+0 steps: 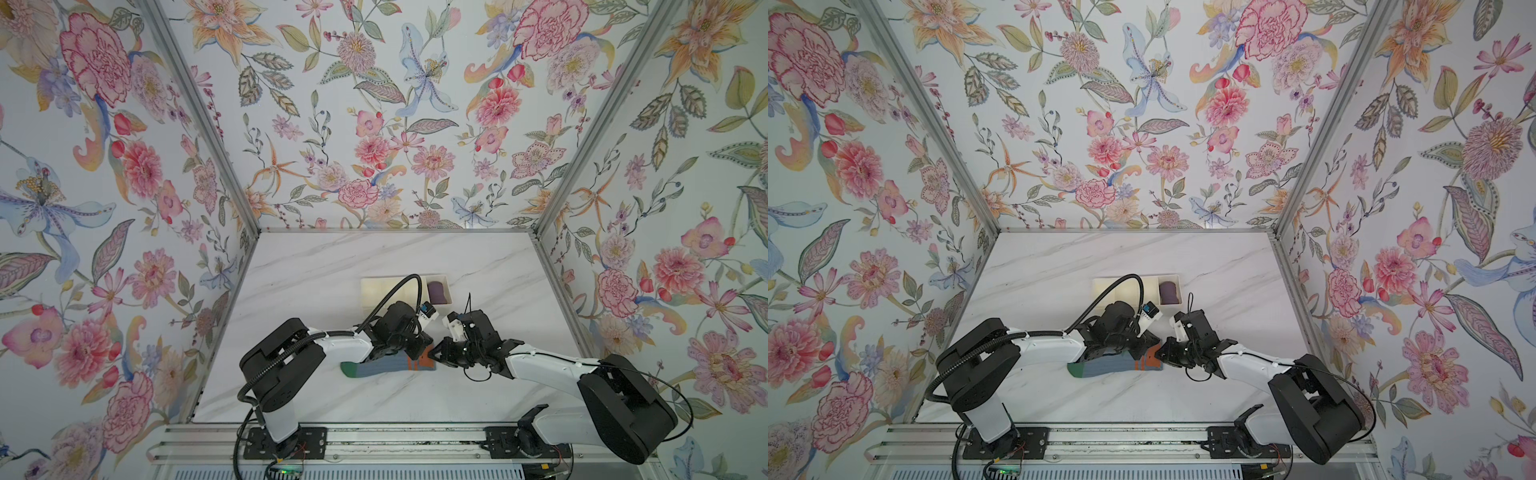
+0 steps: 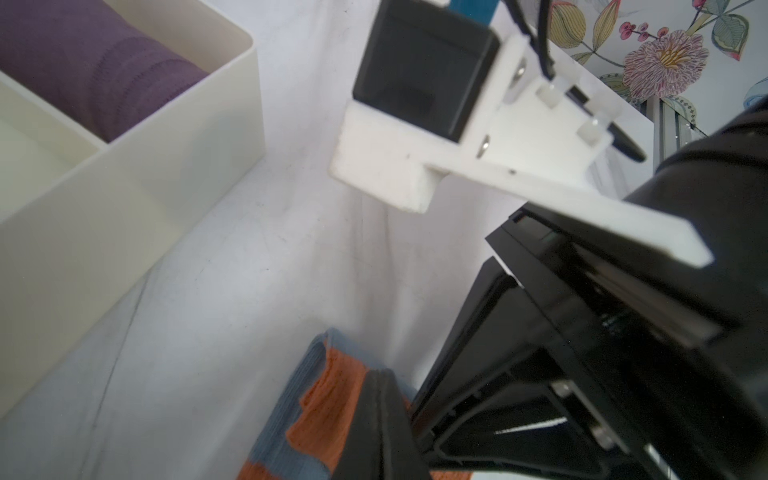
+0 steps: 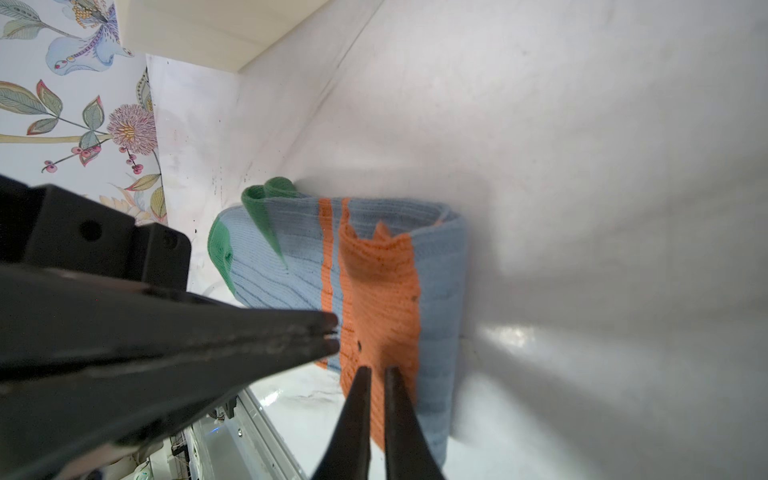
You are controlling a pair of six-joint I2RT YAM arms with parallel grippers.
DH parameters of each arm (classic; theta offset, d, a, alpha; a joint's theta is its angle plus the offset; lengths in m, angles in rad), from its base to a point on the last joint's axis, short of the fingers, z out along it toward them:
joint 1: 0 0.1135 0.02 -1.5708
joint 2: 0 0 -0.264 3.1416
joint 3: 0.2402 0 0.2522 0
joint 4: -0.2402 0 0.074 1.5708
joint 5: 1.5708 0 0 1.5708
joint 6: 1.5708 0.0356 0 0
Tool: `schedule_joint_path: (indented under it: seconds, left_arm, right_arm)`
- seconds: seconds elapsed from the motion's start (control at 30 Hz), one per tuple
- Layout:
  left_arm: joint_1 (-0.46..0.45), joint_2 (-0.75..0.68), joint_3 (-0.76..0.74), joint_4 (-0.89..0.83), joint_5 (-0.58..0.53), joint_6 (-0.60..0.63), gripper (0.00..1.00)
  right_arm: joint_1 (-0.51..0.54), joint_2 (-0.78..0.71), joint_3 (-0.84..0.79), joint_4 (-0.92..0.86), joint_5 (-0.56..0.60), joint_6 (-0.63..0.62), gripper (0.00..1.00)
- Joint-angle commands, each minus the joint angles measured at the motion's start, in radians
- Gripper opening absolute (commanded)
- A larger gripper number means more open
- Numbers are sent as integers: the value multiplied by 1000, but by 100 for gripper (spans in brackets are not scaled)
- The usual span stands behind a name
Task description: Roll the socks
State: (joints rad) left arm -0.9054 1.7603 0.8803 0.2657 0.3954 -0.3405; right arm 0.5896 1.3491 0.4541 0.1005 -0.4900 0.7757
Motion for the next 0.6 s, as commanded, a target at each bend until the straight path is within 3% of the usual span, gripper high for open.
schedule_joint_path:
  seconds: [0.0, 0.57]
  left_arm:
    - [-14, 26, 29, -55, -35, 8, 0]
    - [-13, 71, -18, -90, -32, -25, 0]
  right_arm:
    - [7, 20, -16, -3, -4, 5, 11]
    - [21, 88, -12, -32, -8, -16, 12]
